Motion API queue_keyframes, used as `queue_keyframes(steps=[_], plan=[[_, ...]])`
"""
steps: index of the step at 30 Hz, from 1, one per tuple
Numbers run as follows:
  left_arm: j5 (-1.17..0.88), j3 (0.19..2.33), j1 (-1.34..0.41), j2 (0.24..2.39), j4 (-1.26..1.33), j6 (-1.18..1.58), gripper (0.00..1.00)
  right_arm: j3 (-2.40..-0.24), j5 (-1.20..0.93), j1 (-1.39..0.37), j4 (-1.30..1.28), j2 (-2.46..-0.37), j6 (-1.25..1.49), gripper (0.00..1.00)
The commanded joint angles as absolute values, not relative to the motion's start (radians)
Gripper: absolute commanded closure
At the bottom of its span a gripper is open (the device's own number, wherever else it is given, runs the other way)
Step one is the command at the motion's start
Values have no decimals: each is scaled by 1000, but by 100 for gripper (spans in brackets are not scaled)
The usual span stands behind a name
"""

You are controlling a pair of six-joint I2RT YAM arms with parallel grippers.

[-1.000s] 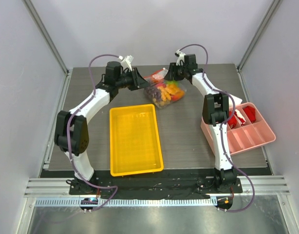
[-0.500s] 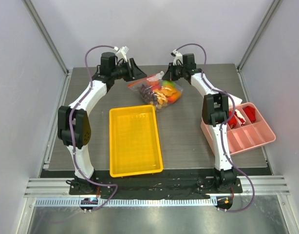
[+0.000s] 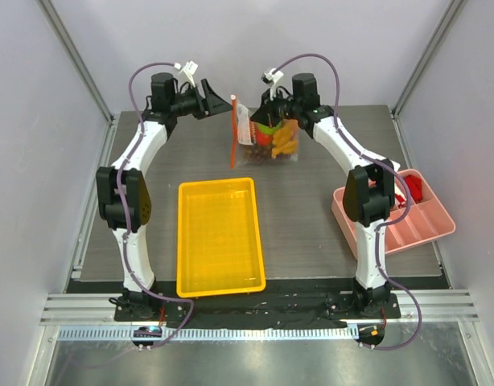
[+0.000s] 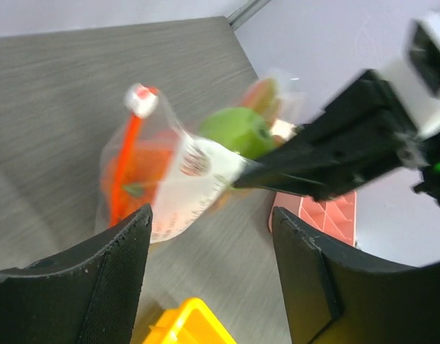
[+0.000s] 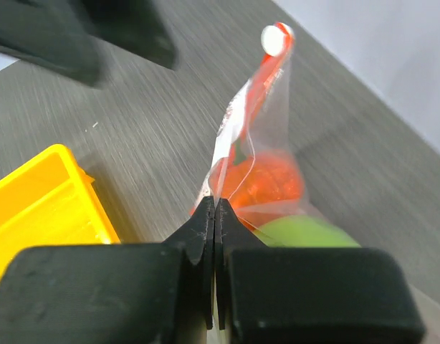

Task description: Open the zip-top bag and remove the fake food

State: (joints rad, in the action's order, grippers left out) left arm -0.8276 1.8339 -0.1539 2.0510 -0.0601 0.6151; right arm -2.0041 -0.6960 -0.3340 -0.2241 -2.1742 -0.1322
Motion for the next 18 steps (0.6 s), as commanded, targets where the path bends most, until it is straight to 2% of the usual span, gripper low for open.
queue_keyframes(steps=[1,4,7,11,14,18], plan=[[-902,1902,-152,2100,-5,571,34,-1987,-764,-331,-133,-2049,-238,98],[-911,1830,-150,2076,115,586,35,-1980,-761,-331,-146,-2030,-241,99],[-930,1643,-146,2037,394,690,37,-1967,-788,-331,-158,-2002,-250,99],[-991,1542,-138,2042,579,787,51,-1957,-836,-330,-204,-1974,-282,99],[-1003,1528,-132,2049,676,821,50,-1937,-850,-331,-232,-1948,-310,99],[-1029,1580,-130,2091,672,856,41,-1921,-867,-331,-248,-1924,-328,99]])
